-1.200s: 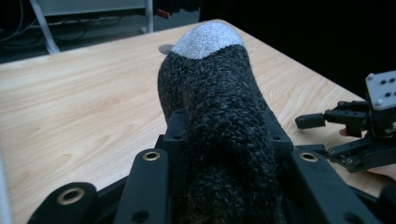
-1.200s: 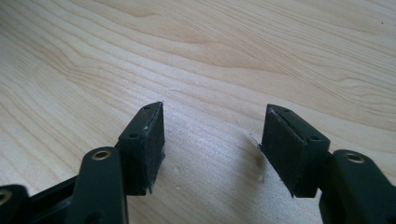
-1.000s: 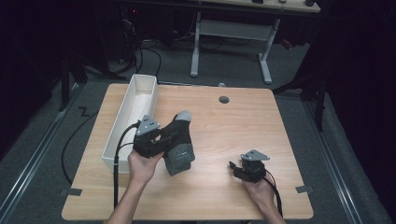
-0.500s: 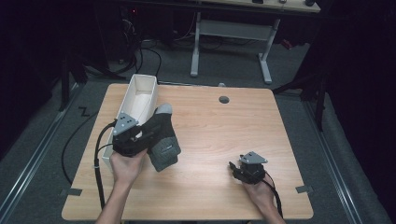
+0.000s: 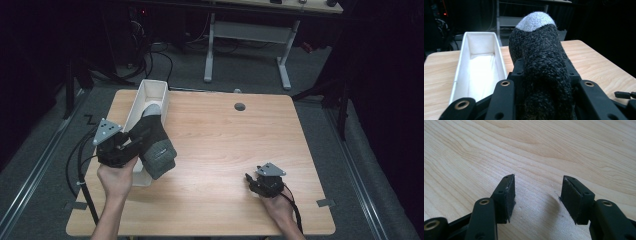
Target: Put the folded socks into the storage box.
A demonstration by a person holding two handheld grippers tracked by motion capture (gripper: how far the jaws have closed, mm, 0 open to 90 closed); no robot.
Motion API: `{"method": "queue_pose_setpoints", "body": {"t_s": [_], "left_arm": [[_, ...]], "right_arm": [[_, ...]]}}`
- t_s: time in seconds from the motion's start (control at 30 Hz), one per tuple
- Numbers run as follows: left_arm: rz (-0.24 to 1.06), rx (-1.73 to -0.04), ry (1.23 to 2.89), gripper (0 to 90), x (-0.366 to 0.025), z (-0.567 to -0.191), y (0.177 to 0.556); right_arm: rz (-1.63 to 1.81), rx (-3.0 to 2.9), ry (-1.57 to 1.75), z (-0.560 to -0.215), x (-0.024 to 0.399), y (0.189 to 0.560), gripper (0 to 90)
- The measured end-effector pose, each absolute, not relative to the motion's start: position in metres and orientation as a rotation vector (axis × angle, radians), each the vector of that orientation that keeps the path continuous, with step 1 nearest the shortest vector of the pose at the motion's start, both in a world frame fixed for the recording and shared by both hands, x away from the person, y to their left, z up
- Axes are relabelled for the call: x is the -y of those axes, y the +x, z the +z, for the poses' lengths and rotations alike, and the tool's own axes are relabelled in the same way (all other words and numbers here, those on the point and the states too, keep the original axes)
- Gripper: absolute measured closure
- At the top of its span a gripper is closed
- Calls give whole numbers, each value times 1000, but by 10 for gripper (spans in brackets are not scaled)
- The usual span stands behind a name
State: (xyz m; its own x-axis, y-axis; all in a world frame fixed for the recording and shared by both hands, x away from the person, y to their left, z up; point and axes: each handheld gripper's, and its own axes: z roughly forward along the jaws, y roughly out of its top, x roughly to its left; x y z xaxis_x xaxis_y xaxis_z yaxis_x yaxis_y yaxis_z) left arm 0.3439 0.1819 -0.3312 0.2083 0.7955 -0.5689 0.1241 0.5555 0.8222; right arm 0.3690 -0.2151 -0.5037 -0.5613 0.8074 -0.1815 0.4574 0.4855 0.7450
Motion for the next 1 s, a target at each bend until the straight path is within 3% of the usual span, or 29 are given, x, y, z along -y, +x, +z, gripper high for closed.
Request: {"method": "queue_pose_setpoints", "body": {"t_s": [0.63, 1.0], "left_arm": [[722, -1416, 815, 641, -222, -360, 352], [841, -1433, 849, 642, -224, -376, 354]], "right_arm": [[869, -2201, 1003, -504, 213, 366, 477], [865, -2200, 1000, -504, 213, 366, 475]]}}
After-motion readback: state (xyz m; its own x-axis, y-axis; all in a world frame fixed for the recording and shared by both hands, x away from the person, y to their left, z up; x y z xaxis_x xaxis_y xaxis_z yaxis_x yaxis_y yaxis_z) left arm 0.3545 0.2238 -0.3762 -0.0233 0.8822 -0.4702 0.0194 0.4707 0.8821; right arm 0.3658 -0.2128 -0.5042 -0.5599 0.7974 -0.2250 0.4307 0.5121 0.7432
